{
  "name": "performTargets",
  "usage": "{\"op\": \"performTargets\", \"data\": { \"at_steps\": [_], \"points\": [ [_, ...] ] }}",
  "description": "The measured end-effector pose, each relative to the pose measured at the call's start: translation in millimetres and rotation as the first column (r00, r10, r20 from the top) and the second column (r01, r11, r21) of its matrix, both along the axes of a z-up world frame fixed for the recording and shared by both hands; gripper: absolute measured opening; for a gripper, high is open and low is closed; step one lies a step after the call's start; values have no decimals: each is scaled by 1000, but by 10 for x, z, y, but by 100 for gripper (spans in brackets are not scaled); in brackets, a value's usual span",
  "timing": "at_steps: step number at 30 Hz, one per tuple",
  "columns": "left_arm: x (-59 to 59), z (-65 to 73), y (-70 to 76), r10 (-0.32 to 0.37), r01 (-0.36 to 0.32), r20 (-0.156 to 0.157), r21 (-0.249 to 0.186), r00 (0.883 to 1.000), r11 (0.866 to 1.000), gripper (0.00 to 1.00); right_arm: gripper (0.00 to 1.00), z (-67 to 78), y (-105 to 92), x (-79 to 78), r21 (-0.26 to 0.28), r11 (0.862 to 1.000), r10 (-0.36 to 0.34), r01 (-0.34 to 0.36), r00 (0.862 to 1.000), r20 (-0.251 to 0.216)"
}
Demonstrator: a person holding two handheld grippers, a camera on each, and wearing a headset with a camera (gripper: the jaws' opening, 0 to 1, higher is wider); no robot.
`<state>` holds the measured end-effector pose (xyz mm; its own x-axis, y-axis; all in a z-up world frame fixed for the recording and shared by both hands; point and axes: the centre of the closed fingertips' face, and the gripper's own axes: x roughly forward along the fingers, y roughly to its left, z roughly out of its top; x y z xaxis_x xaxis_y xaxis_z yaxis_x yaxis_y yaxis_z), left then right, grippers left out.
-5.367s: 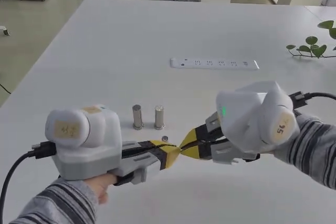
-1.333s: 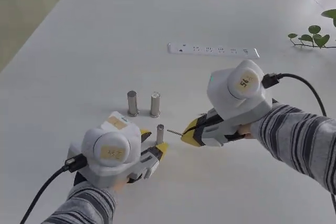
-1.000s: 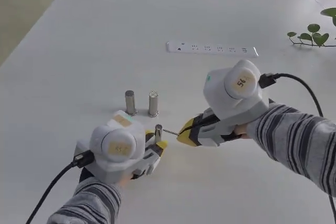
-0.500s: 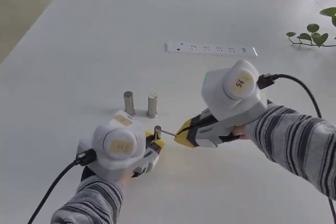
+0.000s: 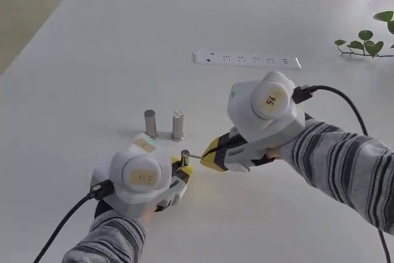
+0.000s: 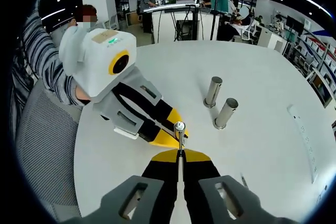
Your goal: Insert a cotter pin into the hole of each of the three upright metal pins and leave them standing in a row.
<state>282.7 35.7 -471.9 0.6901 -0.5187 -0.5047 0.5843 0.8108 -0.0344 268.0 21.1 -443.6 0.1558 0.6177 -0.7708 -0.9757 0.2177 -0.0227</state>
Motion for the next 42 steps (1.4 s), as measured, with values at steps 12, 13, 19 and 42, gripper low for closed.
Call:
{"op": "performTargets", "data": {
  "at_steps": [12,13,19,42],
  "points": [
    [12,-5,1,27,-27,3,-6,1000,1000,5,0,-7,92,41,5,1000,16,-16,999,35],
    [13,-7,2,33,-33,2,-9,999,999,5,0,-13,98,49,3,1000,12,-12,999,39],
    [14,-7,2,44,-44,1,-15,999,999,5,0,-18,133,64,9,1000,5,-5,999,41],
    [20,-6,-2,62,-62,1,-23,998,998,5,0,28,41,48,-8,1000,5,-4,998,62]
  ]
}}
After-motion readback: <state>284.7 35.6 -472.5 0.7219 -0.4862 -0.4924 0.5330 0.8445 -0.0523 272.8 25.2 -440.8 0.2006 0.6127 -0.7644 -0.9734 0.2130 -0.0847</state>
